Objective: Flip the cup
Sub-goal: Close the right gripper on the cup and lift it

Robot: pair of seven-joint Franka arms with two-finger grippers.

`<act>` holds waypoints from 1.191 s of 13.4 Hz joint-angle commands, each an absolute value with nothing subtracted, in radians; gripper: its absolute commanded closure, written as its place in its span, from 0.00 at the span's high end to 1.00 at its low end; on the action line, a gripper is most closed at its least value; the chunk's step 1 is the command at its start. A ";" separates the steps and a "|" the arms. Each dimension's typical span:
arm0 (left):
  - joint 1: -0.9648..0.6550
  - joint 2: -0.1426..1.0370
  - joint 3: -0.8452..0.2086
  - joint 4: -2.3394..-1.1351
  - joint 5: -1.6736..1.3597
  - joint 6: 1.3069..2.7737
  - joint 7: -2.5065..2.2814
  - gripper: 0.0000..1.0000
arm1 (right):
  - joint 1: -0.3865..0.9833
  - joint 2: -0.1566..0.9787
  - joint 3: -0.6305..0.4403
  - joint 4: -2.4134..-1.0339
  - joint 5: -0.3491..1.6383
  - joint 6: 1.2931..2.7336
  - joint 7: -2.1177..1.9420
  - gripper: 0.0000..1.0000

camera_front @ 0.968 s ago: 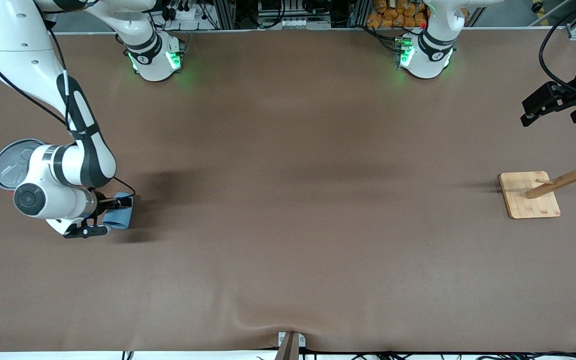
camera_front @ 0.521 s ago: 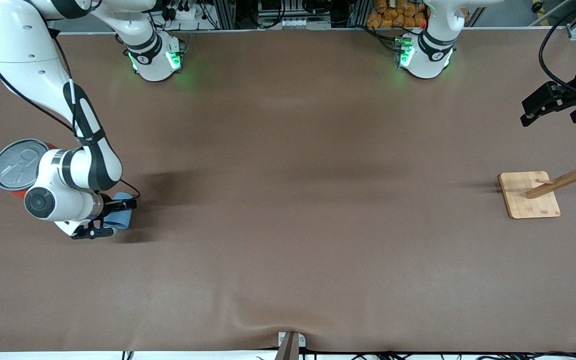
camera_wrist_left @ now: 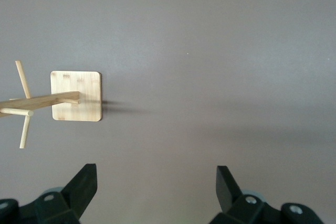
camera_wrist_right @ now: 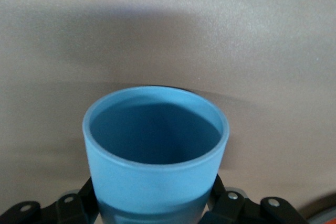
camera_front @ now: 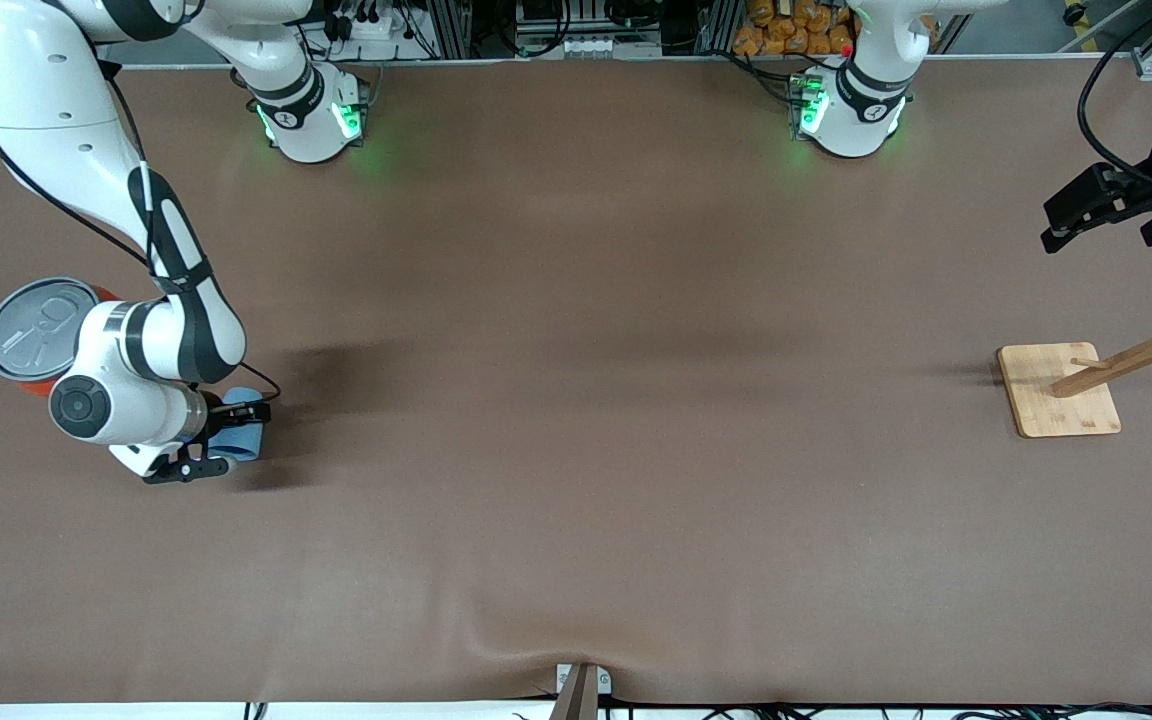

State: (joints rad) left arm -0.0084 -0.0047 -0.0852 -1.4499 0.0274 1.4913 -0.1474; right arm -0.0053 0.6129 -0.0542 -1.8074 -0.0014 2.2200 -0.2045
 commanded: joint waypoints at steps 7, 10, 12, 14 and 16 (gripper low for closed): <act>-0.002 -0.020 -0.084 -1.451 0.012 1.480 -0.127 1.00 | -0.018 0.611 -0.054 -1.672 0.012 2.172 -0.595 0.60; -0.002 -0.020 -0.081 -1.451 0.012 1.480 -0.126 1.00 | -0.005 0.612 -0.003 -1.606 0.014 2.149 -0.795 0.63; -0.002 -0.020 -0.081 -1.451 0.012 1.480 -0.126 1.00 | -0.006 0.615 0.079 -1.600 0.014 2.161 -0.870 0.63; -0.002 -0.018 -0.081 -1.451 0.012 1.480 -0.127 1.00 | 0.030 0.617 0.165 -1.600 0.014 2.187 -0.873 0.63; -0.002 -0.020 -0.081 -1.451 0.012 1.480 -0.126 1.00 | 0.124 0.623 0.221 -1.600 0.006 2.293 -0.873 0.63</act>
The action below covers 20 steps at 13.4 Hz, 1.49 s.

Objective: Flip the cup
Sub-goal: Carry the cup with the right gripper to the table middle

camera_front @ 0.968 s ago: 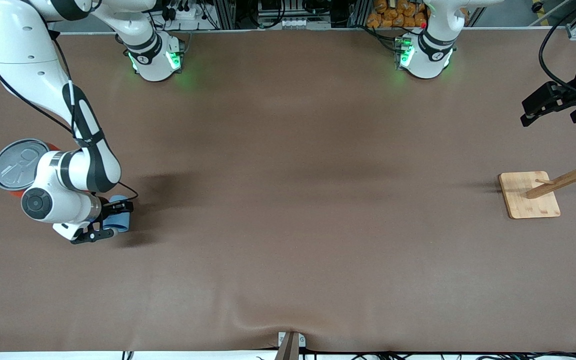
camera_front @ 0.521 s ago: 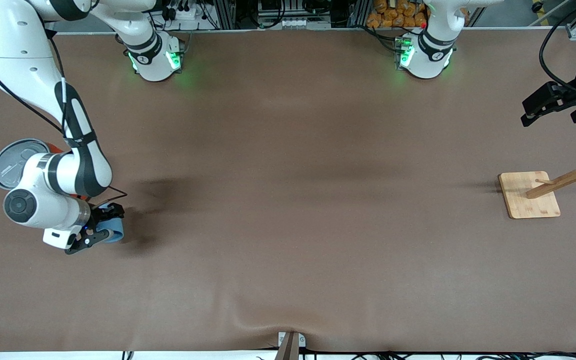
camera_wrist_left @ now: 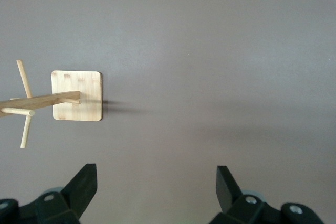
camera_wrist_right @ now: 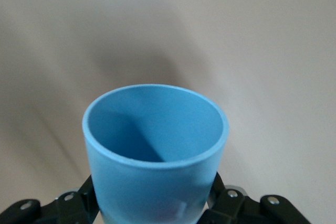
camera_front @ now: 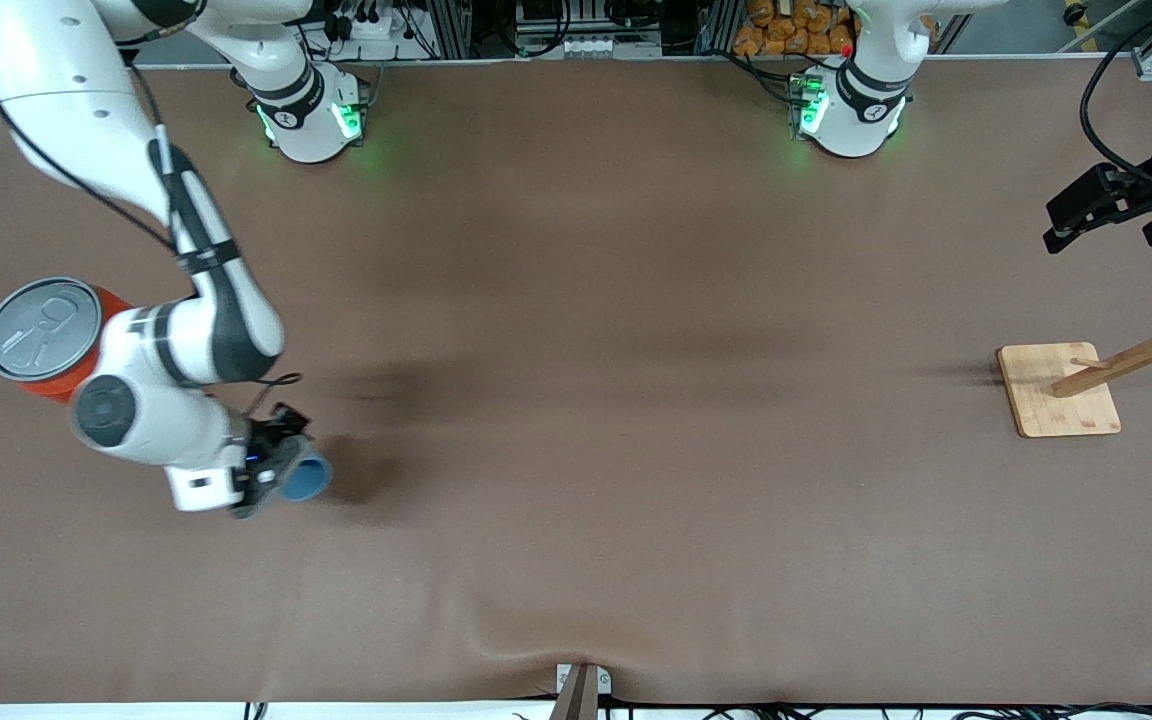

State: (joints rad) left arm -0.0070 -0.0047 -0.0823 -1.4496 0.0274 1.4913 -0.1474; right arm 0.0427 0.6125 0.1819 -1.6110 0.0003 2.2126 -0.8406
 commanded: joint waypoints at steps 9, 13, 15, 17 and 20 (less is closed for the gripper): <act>-0.002 -0.021 -0.081 -1.451 0.012 1.480 -0.126 1.00 | 0.480 0.676 0.210 -1.611 -0.256 2.411 -0.848 0.54; -0.002 -0.021 -0.081 -1.451 0.012 1.480 -0.126 1.00 | 0.514 0.709 0.210 -1.634 -0.311 2.405 -0.842 0.42; -0.002 -0.023 -0.081 -1.451 0.012 1.480 -0.126 1.00 | 0.515 0.727 0.210 -1.632 -0.314 2.408 -0.836 0.44; -0.002 -0.023 -0.080 -1.451 0.012 1.480 -0.126 1.00 | 0.525 0.730 0.210 -1.631 -0.333 2.419 -0.833 0.90; 0.000 -0.023 -0.081 -1.451 0.012 1.480 -0.126 1.00 | 0.529 0.724 0.212 -1.625 -0.376 2.418 -0.842 1.00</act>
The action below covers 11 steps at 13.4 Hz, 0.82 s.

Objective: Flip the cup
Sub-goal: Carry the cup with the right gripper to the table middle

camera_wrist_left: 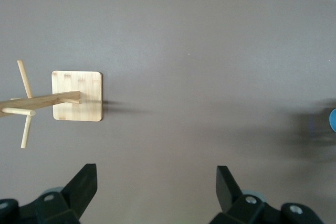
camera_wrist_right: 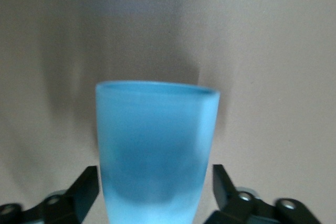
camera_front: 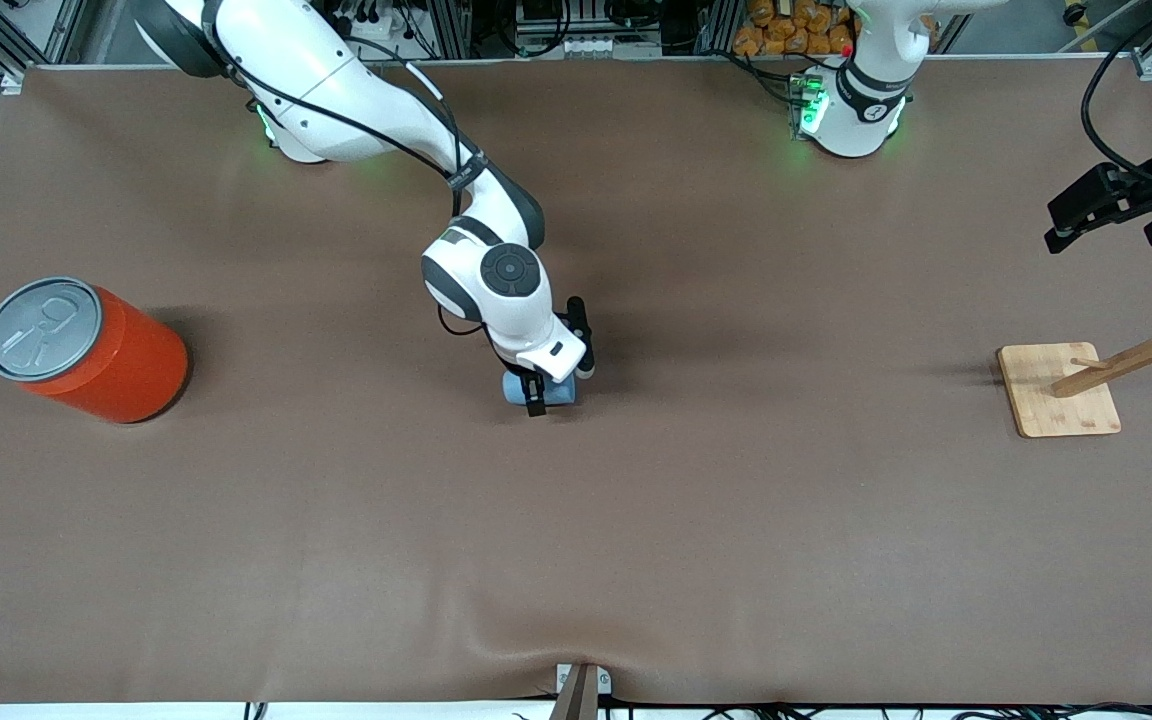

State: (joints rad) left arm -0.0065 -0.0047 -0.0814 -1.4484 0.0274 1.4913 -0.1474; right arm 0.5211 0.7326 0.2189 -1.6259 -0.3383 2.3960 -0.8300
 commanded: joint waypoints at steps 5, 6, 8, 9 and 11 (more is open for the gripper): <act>-0.002 -0.023 -0.081 -1.451 0.011 1.480 -0.126 1.00 | 0.508 0.692 0.219 -1.628 -0.364 2.381 -0.842 1.00; -0.002 -0.023 -0.081 -1.451 0.012 1.480 -0.127 1.00 | 0.503 0.680 0.225 -1.626 -0.357 2.340 -0.836 1.00; -0.002 -0.023 -0.081 -1.451 0.012 1.480 -0.126 1.00 | 0.502 0.634 0.227 -1.624 -0.268 2.274 -0.834 1.00; -0.002 -0.023 -0.081 -1.451 0.011 1.480 -0.126 1.00 | 0.493 0.614 0.226 -1.624 -0.194 2.238 -0.834 1.00; -0.002 -0.023 -0.080 -1.451 0.011 1.480 -0.126 1.00 | 0.465 0.592 0.224 -1.615 -0.086 2.183 -0.833 1.00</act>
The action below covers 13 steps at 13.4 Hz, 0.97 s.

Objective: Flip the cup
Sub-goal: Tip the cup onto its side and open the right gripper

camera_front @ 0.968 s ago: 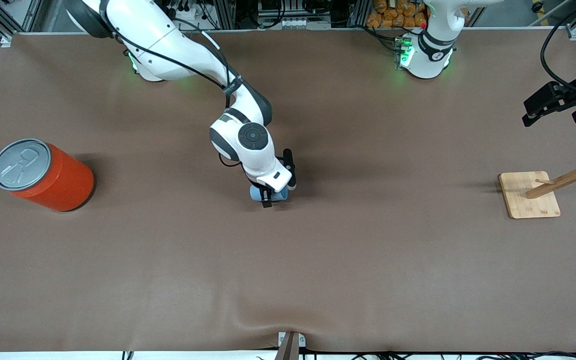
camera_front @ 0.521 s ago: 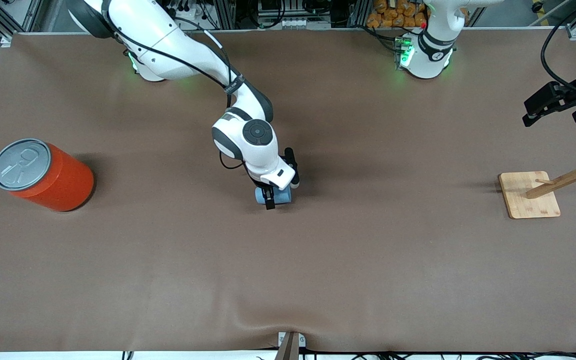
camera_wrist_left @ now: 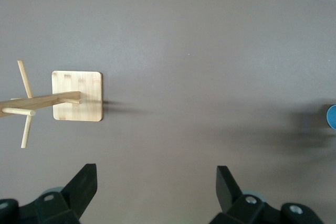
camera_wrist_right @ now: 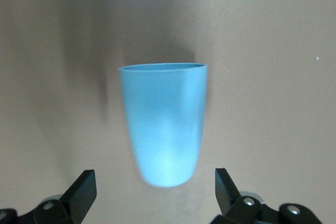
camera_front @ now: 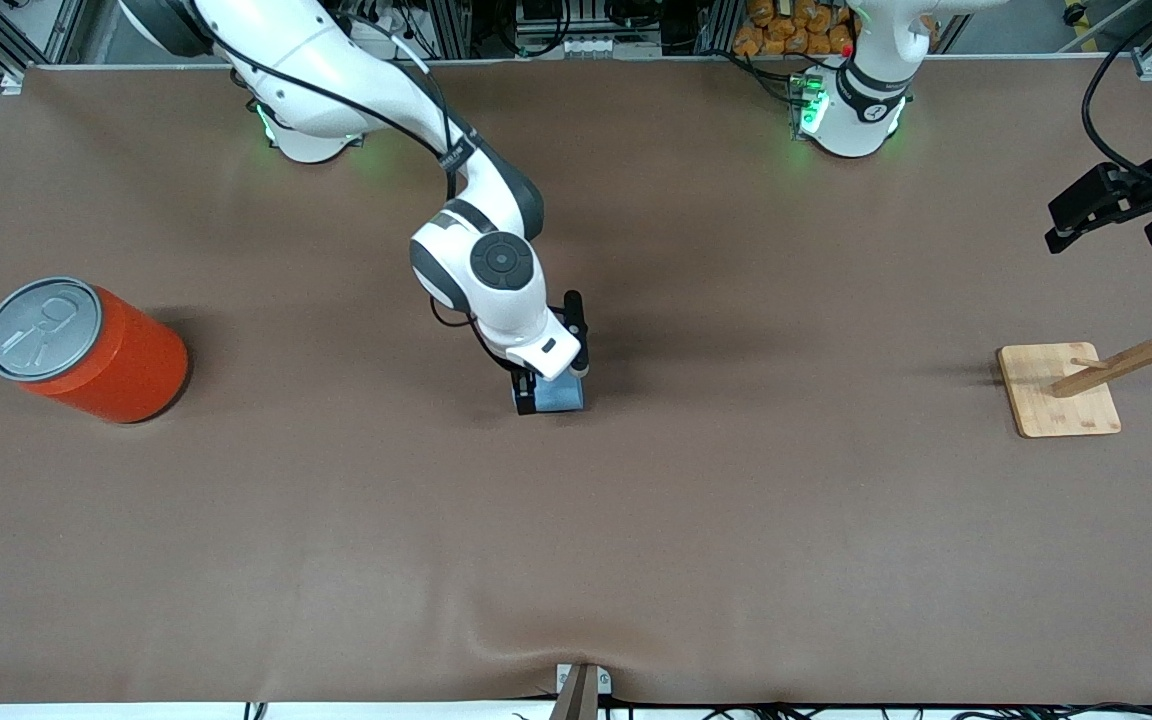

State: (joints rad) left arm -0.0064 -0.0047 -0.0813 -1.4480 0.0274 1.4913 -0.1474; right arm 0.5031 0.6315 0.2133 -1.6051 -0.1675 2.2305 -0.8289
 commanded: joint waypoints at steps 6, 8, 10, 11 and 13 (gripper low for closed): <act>0.000 -0.023 -0.078 -1.451 0.011 1.479 -0.126 1.00 | 0.335 0.526 0.222 -1.605 0.043 2.051 -0.666 1.00; -0.002 -0.023 -0.078 -1.451 0.011 1.479 -0.127 1.00 | 0.287 0.477 0.222 -1.603 0.069 2.020 -0.547 1.00; -0.002 -0.021 -0.080 -1.451 0.011 1.479 -0.127 1.00 | 0.211 0.439 0.224 -1.603 0.084 2.002 -0.451 1.00; -0.003 -0.020 -0.083 -1.451 0.011 1.479 -0.127 1.00 | 0.163 0.428 0.225 -1.601 0.103 1.959 -0.430 1.00; -0.011 -0.012 -0.086 -1.457 0.005 1.479 -0.129 1.00 | 0.062 0.388 0.221 -1.603 0.205 1.857 -0.425 1.00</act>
